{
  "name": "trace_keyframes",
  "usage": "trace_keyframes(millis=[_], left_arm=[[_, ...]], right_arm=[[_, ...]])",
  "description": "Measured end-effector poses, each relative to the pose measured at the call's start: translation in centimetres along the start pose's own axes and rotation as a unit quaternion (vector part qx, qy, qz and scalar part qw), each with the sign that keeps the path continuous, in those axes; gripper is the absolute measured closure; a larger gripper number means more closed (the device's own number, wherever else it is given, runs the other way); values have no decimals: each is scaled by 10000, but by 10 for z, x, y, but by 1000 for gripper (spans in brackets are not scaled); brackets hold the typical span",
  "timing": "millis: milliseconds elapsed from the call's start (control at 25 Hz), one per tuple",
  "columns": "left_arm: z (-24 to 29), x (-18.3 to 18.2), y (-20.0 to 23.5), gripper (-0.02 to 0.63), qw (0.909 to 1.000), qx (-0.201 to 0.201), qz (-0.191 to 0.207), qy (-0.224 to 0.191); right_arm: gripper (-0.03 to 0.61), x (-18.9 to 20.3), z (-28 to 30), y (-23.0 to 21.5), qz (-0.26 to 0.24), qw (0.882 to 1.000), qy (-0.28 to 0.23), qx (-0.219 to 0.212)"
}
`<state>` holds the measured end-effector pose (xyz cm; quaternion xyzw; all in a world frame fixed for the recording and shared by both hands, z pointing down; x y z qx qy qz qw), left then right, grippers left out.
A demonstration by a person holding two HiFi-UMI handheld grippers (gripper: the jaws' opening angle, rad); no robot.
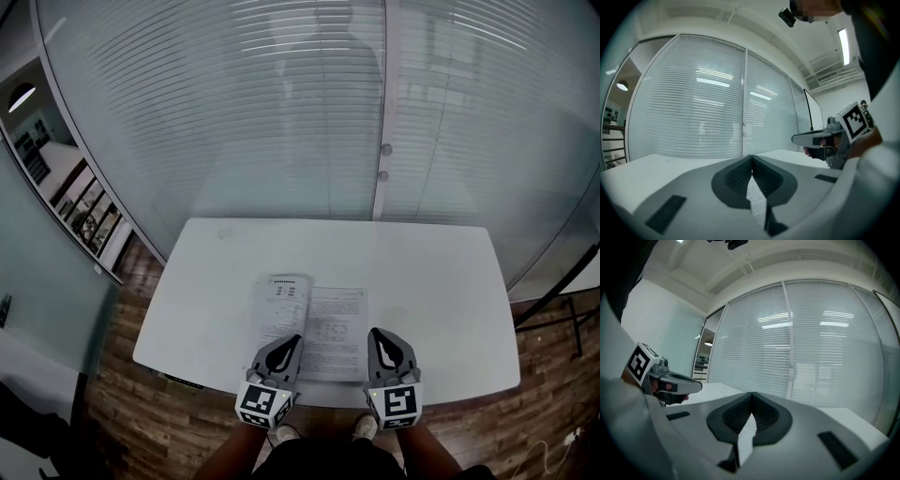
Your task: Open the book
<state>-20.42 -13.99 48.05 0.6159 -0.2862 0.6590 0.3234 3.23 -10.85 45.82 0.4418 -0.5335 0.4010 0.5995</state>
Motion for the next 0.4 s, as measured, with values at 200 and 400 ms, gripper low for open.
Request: trace_keyframes(millis=[200,400], left_arm=[[1,-1,0,598,10000,23,49,14],[-2,1,1,598,10000,1,52,34]], right_arm=[[574,-3,1,-5,-3,9999,-91,55],[574,-5,0,-17,31,9997,-51,227]])
Point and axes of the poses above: the fingertips, and each gripper's own axes: z forward along the fingers, y to its left, x out of its underside, the point moved 9 cm from there along -z, backward along the fingers, and after that the axes turned 1 degree about -y, right-handed, at the moved point
